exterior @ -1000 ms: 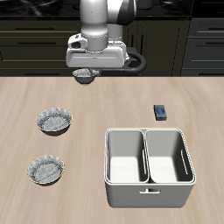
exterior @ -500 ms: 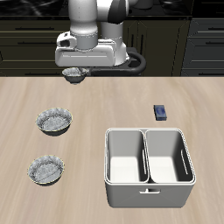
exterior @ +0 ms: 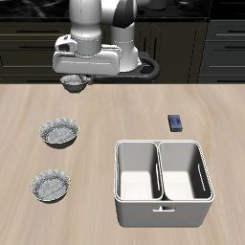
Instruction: Stack the smallest bowl on the middle-sized bowl
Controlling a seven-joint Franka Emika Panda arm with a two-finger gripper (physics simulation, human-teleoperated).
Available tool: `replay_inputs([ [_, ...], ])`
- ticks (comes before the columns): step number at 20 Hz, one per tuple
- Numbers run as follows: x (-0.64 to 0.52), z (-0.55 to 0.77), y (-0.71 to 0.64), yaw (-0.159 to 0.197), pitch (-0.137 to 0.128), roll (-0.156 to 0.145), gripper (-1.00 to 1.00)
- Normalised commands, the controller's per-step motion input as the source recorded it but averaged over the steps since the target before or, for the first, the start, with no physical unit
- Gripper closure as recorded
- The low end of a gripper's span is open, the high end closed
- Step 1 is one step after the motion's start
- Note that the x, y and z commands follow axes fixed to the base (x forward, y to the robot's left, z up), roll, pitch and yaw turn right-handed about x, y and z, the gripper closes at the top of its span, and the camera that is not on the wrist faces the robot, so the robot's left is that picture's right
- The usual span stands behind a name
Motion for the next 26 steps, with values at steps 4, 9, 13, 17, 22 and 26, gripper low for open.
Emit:
replay_inputs([
  [4,0.22,-0.06,0.01,-0.019,0.042,0.017,1.00],
  [9,0.26,0.02,-0.12,-0.013,0.004,-0.024,1.00],
  [13,0.29,0.13,-0.18,-0.030,-0.006,-0.043,1.00],
  [17,0.50,0.04,-0.23,-0.018,0.030,-0.034,1.00],
  [22,0.44,0.00,-0.13,-0.010,0.027,-0.012,1.00],
  [26,0.40,0.13,-0.05,0.004,-0.020,-0.035,1.00],
])
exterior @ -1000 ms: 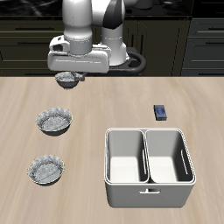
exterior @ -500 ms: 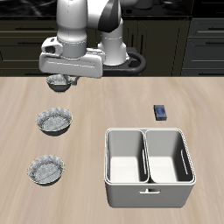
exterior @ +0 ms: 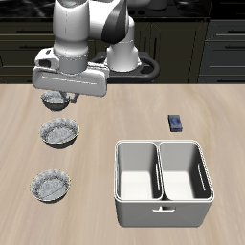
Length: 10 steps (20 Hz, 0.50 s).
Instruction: Stack the smallest bowl on the middle-sized bowl
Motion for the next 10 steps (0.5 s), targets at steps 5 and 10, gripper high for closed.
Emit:
replay_inputs([
  [5,0.39,0.22,0.03,-0.007,-0.032,0.001,1.00],
  [10,0.27,0.12,0.06,0.021,-0.029,0.010,1.00],
])
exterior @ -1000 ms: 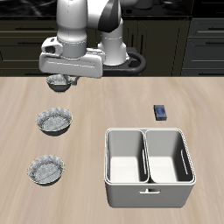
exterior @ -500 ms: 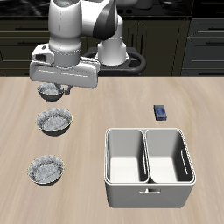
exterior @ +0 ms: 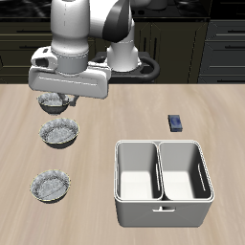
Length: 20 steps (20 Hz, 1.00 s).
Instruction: Stack the smallest bowl on the middle-sized bowl
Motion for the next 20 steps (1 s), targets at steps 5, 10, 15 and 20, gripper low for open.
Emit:
replay_inputs([
  [5,0.32,0.05,0.01,0.001,-0.003,-0.002,1.00],
  [10,0.23,0.04,-0.02,0.013,-0.008,0.022,1.00],
  [15,0.18,0.04,0.01,0.003,0.001,0.080,1.00],
  [20,0.22,0.08,-0.14,-0.006,-0.020,0.038,1.00],
])
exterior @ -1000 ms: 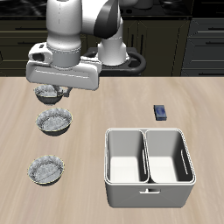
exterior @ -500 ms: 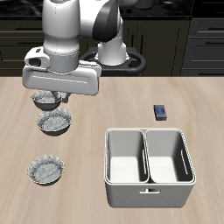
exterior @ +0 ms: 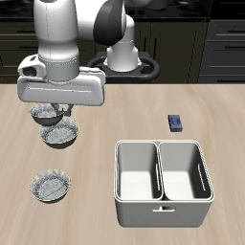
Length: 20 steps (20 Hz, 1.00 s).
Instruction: Stack the smallest bowl on the middle-sized bowl
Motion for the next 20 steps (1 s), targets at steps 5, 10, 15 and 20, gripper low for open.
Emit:
replay_inputs([
  [5,0.21,-0.04,-0.16,0.002,0.000,0.002,1.00],
  [10,0.11,-0.09,-0.01,-0.011,0.008,-0.010,1.00],
  [15,0.15,-0.07,-0.05,-0.014,0.006,-0.008,1.00],
  [20,0.05,-0.09,-0.02,-0.004,0.003,0.000,1.00],
])
